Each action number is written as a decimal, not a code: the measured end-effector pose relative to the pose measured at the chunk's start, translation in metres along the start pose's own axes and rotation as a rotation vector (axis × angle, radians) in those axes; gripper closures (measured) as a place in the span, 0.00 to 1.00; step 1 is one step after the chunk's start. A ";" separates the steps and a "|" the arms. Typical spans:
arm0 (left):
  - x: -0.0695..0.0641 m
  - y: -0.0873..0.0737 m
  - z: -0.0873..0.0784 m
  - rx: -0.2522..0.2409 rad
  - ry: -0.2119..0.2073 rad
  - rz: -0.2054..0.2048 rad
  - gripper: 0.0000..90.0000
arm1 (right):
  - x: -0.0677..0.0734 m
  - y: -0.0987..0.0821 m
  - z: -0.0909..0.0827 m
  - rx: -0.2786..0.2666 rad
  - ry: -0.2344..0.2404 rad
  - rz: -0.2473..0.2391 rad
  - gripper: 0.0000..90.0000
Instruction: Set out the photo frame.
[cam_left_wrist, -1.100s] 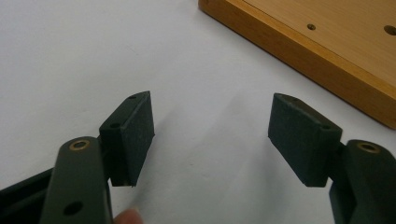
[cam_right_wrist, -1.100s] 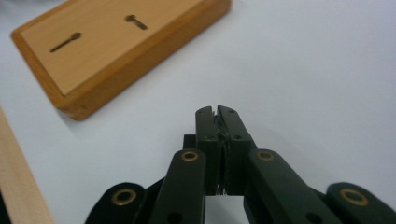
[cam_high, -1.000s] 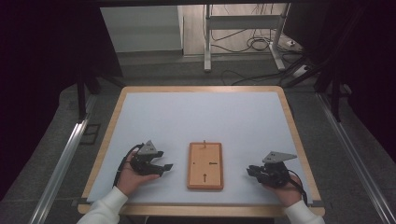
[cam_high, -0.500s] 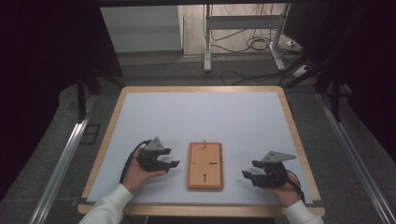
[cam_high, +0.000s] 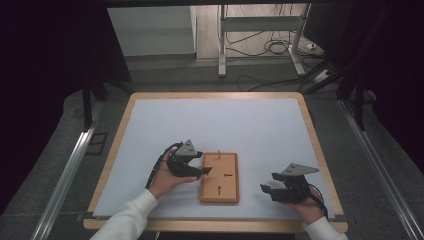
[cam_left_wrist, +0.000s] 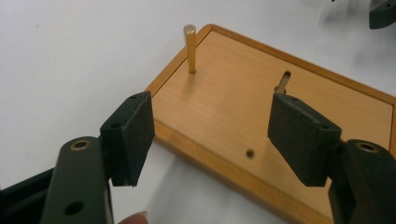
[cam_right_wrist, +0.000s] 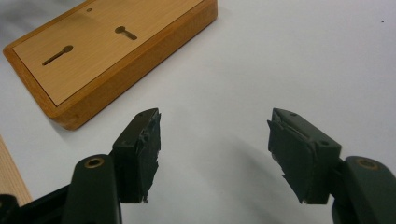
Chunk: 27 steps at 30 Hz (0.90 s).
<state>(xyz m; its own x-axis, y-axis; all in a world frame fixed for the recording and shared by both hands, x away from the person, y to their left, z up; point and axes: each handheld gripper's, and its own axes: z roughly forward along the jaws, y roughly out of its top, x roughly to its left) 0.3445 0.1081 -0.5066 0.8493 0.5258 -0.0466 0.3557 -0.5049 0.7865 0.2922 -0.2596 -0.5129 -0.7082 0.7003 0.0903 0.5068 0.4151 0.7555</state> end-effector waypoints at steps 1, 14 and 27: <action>0.001 0.002 0.001 -0.001 -0.006 0.002 0.35 | 0.000 0.000 0.000 -0.001 0.000 0.002 0.38; 0.008 0.019 0.020 -0.013 -0.034 -0.002 0.36 | 0.000 -0.001 0.003 0.014 -0.006 0.001 0.36; 0.012 0.032 0.038 0.001 -0.017 0.005 0.41 | 0.000 -0.001 0.002 -0.003 -0.024 -0.007 0.36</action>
<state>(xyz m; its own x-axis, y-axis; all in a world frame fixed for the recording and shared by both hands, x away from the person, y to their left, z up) 0.3804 0.0723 -0.5058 0.8576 0.5116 -0.0530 0.3517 -0.5082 0.7862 0.2922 -0.2587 -0.5145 -0.6995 0.7112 0.0692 0.5004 0.4184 0.7580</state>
